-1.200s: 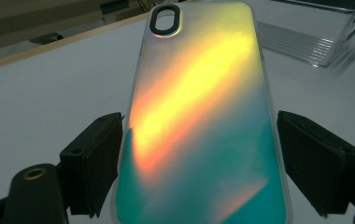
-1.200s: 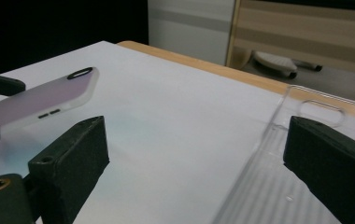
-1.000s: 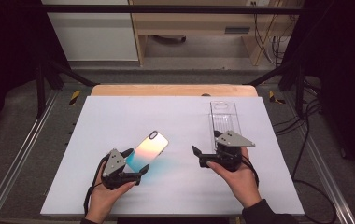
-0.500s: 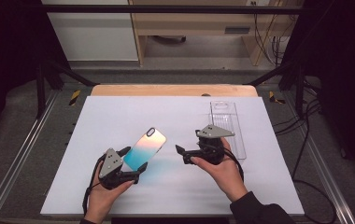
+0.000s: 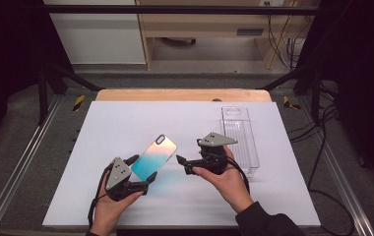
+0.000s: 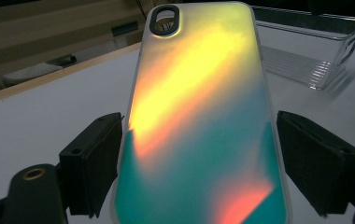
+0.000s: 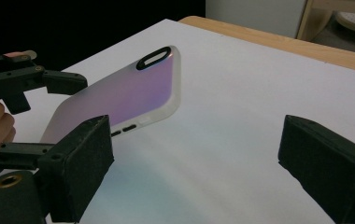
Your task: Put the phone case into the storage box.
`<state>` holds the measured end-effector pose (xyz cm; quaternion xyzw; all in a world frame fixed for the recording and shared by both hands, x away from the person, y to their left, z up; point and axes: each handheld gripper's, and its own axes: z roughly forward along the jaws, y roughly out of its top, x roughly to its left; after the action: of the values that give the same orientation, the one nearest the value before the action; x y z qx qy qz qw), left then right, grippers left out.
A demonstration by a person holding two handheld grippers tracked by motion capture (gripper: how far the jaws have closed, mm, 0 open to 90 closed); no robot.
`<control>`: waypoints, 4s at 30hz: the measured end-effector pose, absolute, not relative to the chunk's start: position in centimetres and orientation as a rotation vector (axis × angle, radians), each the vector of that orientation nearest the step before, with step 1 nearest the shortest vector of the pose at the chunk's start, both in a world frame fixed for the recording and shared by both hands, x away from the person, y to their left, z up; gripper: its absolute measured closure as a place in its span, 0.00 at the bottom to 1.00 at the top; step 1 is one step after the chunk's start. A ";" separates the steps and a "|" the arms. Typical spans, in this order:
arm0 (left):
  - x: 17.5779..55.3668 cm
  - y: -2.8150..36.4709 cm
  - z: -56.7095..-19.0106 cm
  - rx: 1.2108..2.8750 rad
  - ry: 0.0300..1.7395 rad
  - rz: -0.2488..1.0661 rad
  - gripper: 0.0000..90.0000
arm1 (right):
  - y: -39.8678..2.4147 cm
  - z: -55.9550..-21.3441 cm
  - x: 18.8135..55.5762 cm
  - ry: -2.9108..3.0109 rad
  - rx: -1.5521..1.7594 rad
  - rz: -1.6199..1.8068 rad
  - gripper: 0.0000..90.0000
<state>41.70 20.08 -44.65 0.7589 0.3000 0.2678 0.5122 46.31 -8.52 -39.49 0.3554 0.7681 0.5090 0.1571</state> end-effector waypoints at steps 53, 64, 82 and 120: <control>41.2 18.7 -44.8 1.840 0.656 0.678 0.18 | -7.3 -40.0 47.7 2.300 1.148 1.732 0.69; 41.2 18.7 -44.8 1.842 0.651 0.666 0.18 | -7.5 -39.5 47.1 2.277 1.154 1.810 0.77; 41.2 18.4 -44.9 1.848 0.638 0.654 0.19 | -7.3 -38.3 46.1 2.296 1.115 1.890 0.88; 41.5 19.3 -45.0 1.727 0.689 0.632 0.06 | -6.9 -35.6 45.5 2.302 0.891 1.780 0.90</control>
<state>41.55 19.27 -45.04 0.7312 0.2916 0.2676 0.5557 45.49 -6.87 -35.56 0.2924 0.7556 0.5841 0.0493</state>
